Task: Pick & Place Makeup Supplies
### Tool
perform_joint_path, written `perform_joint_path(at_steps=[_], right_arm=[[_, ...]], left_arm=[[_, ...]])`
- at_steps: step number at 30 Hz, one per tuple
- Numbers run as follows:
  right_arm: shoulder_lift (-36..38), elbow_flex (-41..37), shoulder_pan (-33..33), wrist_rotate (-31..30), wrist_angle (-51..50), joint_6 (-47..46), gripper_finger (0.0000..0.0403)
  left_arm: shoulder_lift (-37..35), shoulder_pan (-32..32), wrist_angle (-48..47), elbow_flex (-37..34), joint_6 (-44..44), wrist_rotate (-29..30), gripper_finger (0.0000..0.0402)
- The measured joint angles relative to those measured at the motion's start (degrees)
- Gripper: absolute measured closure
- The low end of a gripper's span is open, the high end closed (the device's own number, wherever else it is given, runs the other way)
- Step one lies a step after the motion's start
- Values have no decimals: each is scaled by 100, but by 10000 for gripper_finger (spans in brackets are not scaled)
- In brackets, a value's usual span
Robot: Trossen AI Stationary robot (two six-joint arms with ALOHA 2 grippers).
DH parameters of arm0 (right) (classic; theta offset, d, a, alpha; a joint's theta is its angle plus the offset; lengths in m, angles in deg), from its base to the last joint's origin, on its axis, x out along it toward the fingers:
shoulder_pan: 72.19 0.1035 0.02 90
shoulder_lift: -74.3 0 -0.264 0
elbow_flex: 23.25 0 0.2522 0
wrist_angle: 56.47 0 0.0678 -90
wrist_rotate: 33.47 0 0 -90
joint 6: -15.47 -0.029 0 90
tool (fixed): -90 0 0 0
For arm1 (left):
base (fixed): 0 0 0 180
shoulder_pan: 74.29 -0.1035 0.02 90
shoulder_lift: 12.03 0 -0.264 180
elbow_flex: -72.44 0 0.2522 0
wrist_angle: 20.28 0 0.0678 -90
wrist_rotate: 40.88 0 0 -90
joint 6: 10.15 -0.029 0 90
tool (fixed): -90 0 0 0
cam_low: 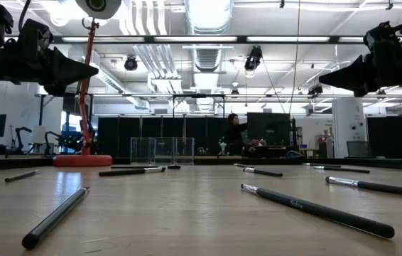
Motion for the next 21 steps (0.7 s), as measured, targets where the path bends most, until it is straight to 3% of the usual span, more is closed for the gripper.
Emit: perform_joint_path(at_steps=[21], right_arm=[[0,0,0,-33,186,-326,394]], left_arm=[[2,0,-2,0,0,0,401]])
